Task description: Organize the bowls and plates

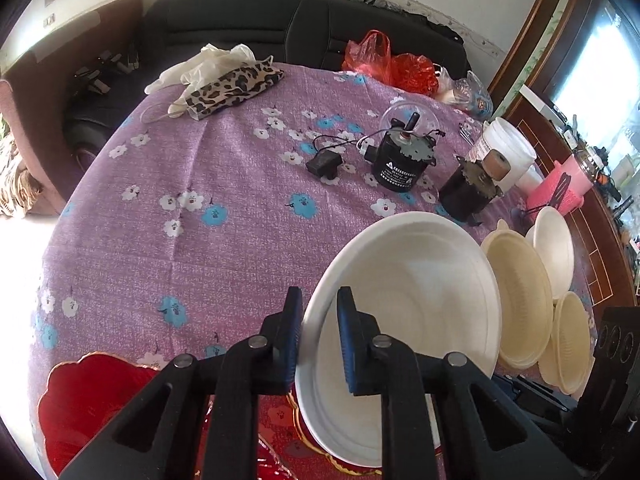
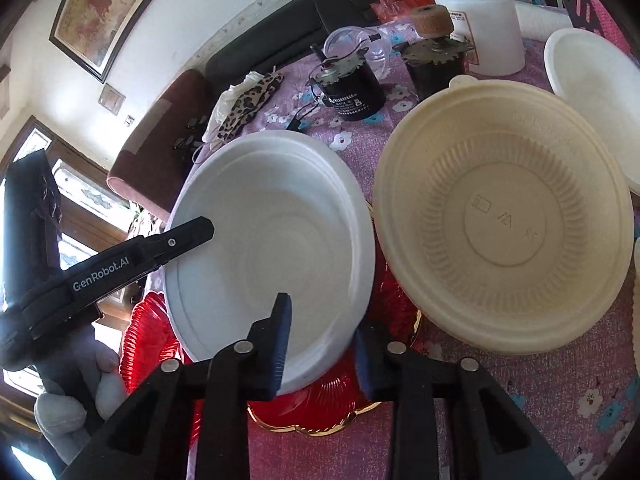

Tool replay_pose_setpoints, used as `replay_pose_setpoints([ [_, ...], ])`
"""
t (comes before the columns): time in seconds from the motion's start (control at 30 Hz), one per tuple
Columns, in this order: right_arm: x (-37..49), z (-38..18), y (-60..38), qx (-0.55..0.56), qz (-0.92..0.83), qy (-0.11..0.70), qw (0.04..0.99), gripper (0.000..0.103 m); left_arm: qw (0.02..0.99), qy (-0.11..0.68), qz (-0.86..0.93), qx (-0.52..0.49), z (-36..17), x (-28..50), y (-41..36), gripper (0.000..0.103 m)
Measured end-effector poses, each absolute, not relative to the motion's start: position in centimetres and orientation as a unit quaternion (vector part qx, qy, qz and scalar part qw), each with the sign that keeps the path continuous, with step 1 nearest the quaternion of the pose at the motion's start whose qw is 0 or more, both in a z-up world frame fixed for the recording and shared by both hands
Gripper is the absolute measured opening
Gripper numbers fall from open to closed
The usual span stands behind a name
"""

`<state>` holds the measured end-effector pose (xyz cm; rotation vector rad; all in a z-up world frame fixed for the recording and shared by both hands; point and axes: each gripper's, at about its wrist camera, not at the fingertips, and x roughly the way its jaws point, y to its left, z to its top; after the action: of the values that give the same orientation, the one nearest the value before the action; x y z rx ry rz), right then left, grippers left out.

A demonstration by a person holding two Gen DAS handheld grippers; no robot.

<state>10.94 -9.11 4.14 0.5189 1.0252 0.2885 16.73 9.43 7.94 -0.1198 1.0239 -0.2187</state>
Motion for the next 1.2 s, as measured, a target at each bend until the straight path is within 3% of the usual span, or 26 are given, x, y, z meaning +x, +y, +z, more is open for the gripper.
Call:
replay_pose_setpoints([
  [0.63, 5.7, 10.9, -3.8, 0.198, 0.192, 0.435, 0.857, 0.029, 0.888, 0.433, -0.074, -0.137, 12.5, 6.4, 17.0, 0.017],
  [0.93, 4.2, 11.5, 1.8, 0.162, 0.223, 0.441, 0.854, 0.029, 0.889, 0.419, -0.044, -0.18, 12.1, 2.2, 22.6, 0.017],
  [1.2, 4.8, 8.5, 5.7, 0.154, 0.235, 0.485, 0.828, 0.029, 0.88, 0.429, -0.024, -0.203, 9.8, 0.8, 25.9, 0.017],
])
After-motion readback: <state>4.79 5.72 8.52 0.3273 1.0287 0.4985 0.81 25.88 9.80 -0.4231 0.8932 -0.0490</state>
